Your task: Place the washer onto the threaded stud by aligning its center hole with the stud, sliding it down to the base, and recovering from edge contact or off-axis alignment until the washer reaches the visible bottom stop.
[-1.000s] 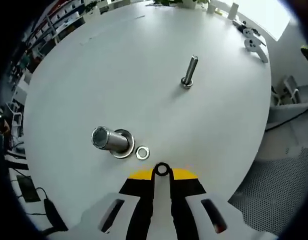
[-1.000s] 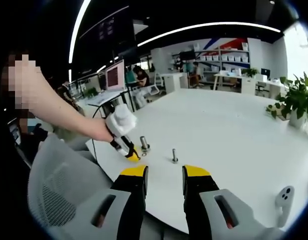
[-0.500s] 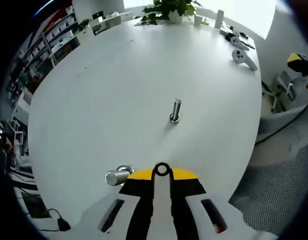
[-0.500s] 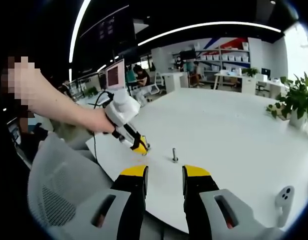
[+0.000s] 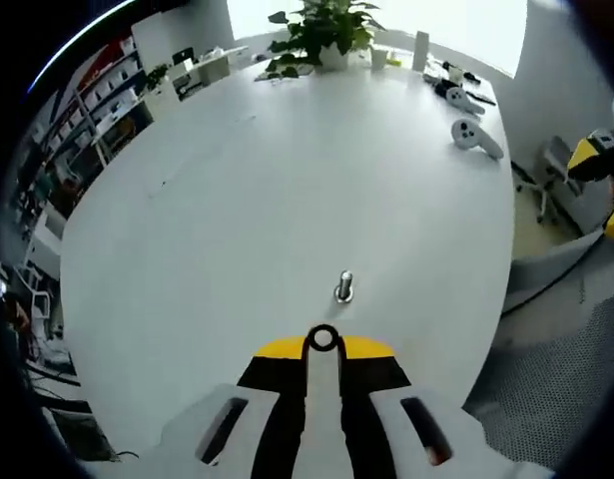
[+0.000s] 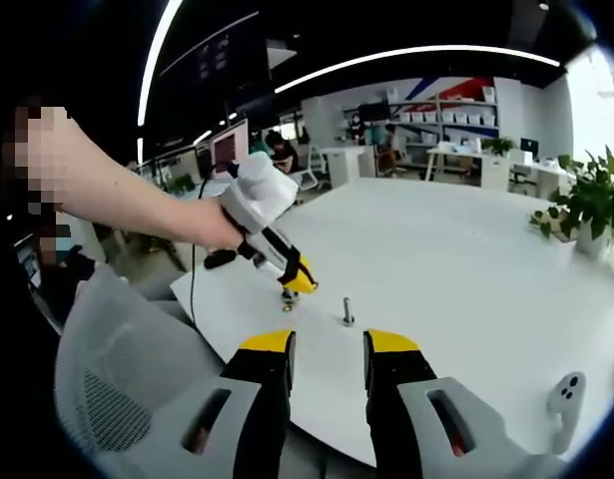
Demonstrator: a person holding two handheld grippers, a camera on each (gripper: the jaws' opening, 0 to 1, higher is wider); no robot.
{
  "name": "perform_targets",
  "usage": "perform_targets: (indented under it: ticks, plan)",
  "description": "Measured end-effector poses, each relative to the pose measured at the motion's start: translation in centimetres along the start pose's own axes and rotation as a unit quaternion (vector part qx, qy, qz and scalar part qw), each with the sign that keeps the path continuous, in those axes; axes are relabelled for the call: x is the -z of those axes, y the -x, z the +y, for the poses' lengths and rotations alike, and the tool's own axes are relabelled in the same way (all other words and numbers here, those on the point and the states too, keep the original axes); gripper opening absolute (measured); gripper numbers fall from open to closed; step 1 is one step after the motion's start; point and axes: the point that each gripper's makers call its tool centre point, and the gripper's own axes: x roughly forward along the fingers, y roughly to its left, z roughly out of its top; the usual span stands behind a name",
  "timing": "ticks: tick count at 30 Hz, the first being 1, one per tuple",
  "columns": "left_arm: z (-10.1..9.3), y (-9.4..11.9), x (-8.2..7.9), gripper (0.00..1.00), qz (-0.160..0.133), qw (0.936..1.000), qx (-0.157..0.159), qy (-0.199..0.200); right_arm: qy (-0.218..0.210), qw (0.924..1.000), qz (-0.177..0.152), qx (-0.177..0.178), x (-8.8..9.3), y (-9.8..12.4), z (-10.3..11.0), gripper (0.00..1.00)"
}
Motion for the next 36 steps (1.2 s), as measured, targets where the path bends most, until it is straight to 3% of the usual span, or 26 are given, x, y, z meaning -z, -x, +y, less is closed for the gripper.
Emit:
perform_targets:
  ticks: [7, 11, 36]
  plan:
    - [-1.1, -0.7, -2.2, 0.09, -0.014, 0.9998, 0.016, -0.003, 0.002, 1.0, 0.0, 0.0, 0.0, 0.0, 0.0, 0.29]
    - [-1.6, -1.4, -2.7, 0.09, -0.009, 0.9997, 0.022, -0.012, 0.0, 1.0, -0.001, 0.002, 0.0, 0.0, -0.1, 0.29]
    - [-1.5, -3.5, -2.5, 0.09, 0.019, 0.9993, 0.028, -0.016, -0.001, 1.0, -0.002, 0.004, -0.1, 0.0, -0.2, 0.29]
